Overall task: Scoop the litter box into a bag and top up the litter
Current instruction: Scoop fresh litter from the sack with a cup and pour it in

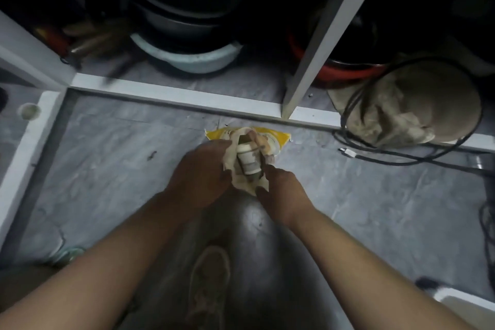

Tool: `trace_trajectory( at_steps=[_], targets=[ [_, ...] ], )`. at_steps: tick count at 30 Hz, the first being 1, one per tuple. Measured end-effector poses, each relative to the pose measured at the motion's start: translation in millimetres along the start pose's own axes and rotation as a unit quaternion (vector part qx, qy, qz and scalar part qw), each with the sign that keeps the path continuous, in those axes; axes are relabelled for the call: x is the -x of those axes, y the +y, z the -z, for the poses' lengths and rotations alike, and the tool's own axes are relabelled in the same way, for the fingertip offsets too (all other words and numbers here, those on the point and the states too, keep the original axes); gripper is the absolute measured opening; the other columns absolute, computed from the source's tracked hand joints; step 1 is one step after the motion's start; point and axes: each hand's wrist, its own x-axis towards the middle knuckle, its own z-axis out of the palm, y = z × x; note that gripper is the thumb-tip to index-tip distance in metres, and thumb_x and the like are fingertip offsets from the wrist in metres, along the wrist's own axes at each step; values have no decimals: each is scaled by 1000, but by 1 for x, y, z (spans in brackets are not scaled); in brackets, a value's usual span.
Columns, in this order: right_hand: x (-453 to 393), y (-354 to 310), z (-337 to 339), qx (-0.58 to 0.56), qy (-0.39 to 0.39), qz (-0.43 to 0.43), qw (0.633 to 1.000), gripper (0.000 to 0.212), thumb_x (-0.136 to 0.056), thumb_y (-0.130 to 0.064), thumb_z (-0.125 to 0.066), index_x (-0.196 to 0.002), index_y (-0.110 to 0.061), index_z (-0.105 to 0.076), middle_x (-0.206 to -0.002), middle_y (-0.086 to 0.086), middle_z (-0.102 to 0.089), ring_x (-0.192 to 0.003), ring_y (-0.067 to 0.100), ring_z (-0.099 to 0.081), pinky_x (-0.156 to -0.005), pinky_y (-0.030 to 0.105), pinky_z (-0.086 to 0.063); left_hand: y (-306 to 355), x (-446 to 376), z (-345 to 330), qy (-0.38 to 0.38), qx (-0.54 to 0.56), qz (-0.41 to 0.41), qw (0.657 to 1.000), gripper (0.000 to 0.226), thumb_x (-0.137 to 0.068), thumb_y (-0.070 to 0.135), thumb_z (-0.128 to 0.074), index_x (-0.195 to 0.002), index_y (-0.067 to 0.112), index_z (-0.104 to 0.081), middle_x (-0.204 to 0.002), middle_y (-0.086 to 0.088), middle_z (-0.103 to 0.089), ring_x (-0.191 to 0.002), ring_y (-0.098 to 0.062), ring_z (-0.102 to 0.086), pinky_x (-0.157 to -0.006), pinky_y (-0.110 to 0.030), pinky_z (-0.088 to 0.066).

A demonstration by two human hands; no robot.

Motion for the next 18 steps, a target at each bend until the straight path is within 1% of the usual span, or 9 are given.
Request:
trace_trajectory(
  at_steps=[1, 3, 5, 7, 10, 12, 14, 16, 18],
  targets=[
    [-13, 4, -12, 9, 1, 2, 1000, 50, -96, -28, -58, -145, -19, -48, -134, 10, -62, -120, 29, -59, -94, 28, -45, -11, -11, -14, 4, -5, -6, 1000, 56, -92, 22, -69, -145, 15, -52, -142, -7, -59, -130, -28, -56, -109, -40, -45],
    [-37, 11, -34, 22, 10, 8, 1000, 47, -96, -30, -56, -141, -21, -48, -128, 12, -64, -113, 32, -62, -88, 33, -47, -36, -32, -40, 3, -16, -16, 1000, 59, -93, 31, -69, -148, 22, -49, -148, -1, -55, -135, -23, -52, -113, -37, -40],
    [-61, 17, -51, 31, 20, 5, 999, 41, -96, -29, -54, -135, -21, -49, -123, 13, -66, -106, 34, -63, -81, 34, -47, -57, -47, -64, 31, -34, -33, 998, 68, -90, 39, -70, -152, 25, -45, -152, 1, -51, -140, -22, -48, -115, -40, -39],
    [-83, 21, -64, 48, 38, 0, 998, 40, -96, -27, -53, -135, -18, -47, -123, 16, -65, -106, 37, -63, -82, 36, -48, -69, -56, -83, 69, -52, -39, 996, 76, -87, 45, -70, -154, 23, -43, -156, -1, -49, -143, -22, -46, -117, -43, -38],
    [-107, 26, -78, 76, 78, -2, 994, 45, -96, -21, -49, -140, -12, -43, -125, 22, -62, -108, 40, -61, -84, 38, -49, -80, -65, -108, 128, -46, -47, 990, 82, -79, 53, -63, -152, 22, -45, -154, -3, -51, -141, -23, -48, -115, -44, -40],
    [-118, 25, -85, 85, 97, -2, 992, 44, -94, -17, -51, -137, -11, -42, -120, 22, -62, -106, 40, -62, -82, 39, -50, -83, -69, -122, 144, -41, -49, 987, 85, -77, 53, -60, -154, 21, -42, -156, -2, -48, -143, -23, -46, -115, -45, -40],
    [-125, 22, -90, 93, 98, -5, 991, 47, -93, -16, -55, -137, -11, -39, -118, 20, -63, -108, 39, -62, -83, 39, -49, -83, -72, -133, 156, -30, -48, 986, 88, -78, 51, -61, -157, 23, -34, -161, 0, -42, -147, -20, -41, -115, -47, -40],
    [-132, 18, -95, 92, 90, -25, 991, 55, -94, -16, -57, -144, -11, -34, -122, 18, -63, -113, 37, -61, -88, 38, -48, -83, -75, -138, 157, -16, -47, 986, 92, -79, 43, -68, -159, 23, -28, -164, 1, -37, -149, -19, -37, -116, -47, -40],
    [-139, 17, -100, 88, 89, -46, 991, 62, -96, -19, -55, -150, -11, -26, -126, 18, -62, -116, 36, -61, -93, 38, -48, -84, -81, -141, 155, -4, -53, 987, 94, -77, 36, -69, -160, 21, -27, -164, 0, -36, -150, -18, -36, -117, -46, -39]
  ],
)
